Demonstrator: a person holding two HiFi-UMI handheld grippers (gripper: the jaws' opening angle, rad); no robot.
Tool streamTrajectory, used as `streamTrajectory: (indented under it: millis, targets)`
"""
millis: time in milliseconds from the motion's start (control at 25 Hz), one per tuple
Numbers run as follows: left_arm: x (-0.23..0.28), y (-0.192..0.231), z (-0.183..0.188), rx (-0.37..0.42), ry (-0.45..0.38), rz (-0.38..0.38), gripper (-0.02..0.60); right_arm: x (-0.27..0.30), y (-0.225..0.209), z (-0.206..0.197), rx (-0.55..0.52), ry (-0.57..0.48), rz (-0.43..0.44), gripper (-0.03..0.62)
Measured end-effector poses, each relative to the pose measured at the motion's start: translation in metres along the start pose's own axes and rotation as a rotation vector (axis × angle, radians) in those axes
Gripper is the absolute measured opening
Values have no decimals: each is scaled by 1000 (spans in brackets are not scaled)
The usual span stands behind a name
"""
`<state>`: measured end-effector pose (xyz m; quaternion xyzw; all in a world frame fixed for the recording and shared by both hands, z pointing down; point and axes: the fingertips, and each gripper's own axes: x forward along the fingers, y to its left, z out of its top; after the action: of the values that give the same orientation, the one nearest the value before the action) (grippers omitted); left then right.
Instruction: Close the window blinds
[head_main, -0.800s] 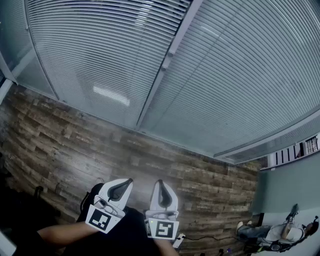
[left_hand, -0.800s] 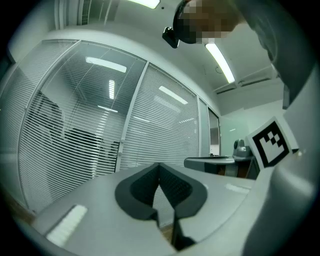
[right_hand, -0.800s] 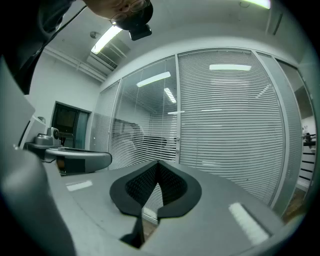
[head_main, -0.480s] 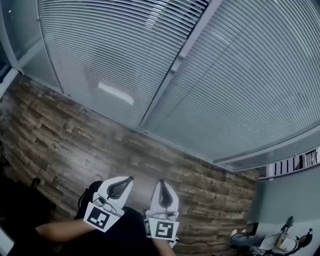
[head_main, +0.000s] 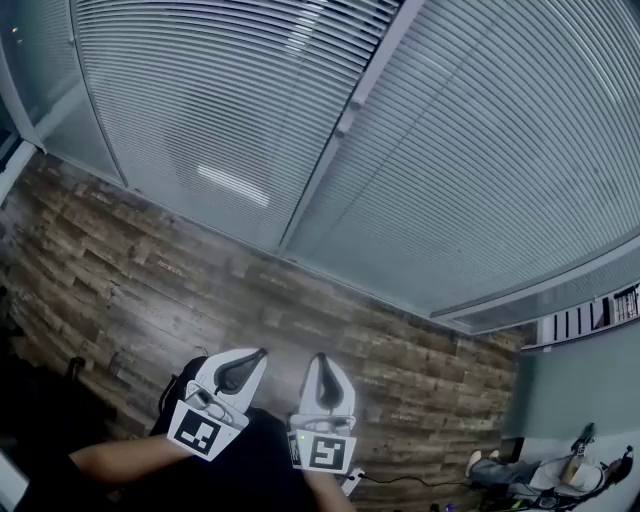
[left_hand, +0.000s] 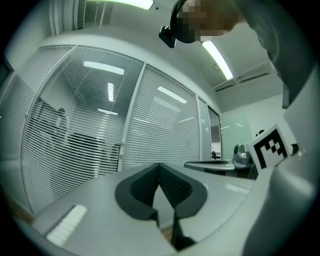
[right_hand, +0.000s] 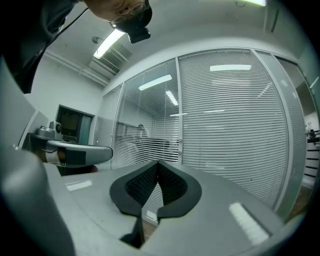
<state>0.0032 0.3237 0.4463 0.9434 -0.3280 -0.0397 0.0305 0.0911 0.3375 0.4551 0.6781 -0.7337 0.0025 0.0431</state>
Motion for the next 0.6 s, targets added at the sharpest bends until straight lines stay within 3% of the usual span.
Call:
streamTrajectory:
  millis: [240,600]
  targets:
    - [2,6,4,-10,-2,39,0,3,-16,-7,17,37,-40,2]
    - [7,15,4,3,-14,65,0,13,-19,-6,18,3,-14,2]
